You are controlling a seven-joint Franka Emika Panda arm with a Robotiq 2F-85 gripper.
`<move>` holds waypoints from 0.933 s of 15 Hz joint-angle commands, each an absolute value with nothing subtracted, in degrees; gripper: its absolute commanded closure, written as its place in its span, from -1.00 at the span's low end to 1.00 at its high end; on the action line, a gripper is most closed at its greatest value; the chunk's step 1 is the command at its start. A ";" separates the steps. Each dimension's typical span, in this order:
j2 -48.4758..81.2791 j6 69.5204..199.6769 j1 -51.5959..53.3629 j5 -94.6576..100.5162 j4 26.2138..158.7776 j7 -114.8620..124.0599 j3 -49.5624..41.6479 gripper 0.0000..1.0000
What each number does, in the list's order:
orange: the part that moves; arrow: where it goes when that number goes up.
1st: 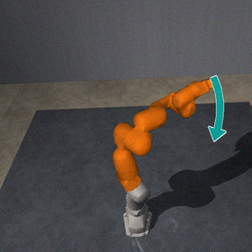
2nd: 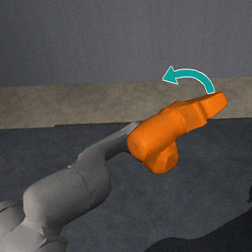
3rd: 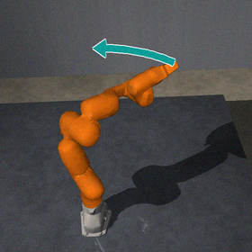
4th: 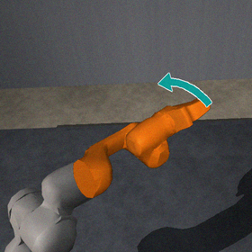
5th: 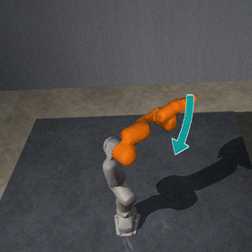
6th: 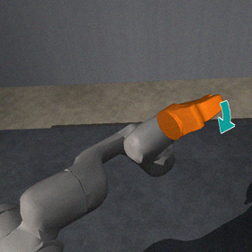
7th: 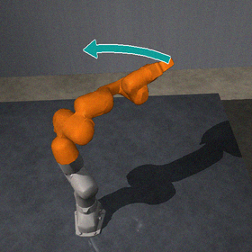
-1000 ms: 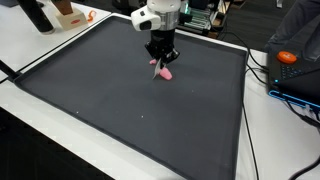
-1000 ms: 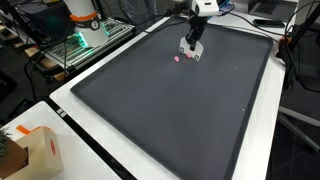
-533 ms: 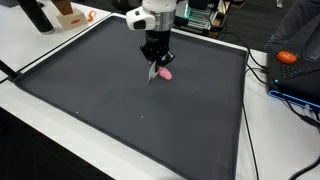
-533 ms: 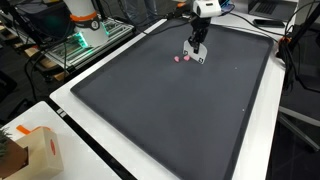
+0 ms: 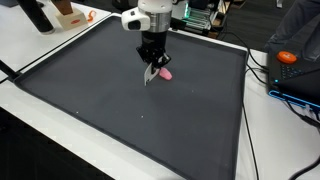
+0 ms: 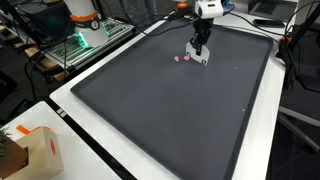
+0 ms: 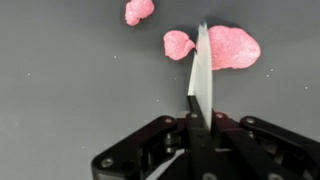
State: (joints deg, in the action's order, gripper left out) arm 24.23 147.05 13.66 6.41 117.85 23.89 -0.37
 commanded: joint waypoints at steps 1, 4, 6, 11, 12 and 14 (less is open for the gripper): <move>27.44 151.68 14.80 8.78 117.97 27.12 -2.83 0.98; 25.30 151.23 15.55 9.28 119.15 28.28 -3.55 0.98; 24.31 150.68 16.40 10.35 119.68 30.06 -4.39 0.98; 21.58 150.97 18.88 14.26 121.51 35.38 -6.35 0.98; 20.90 151.25 19.18 15.12 122.03 36.23 -6.53 0.98; 19.51 151.44 19.67 16.80 122.85 37.85 -6.73 0.98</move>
State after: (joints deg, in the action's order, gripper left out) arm 22.92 149.89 18.01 13.43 119.30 34.33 -5.34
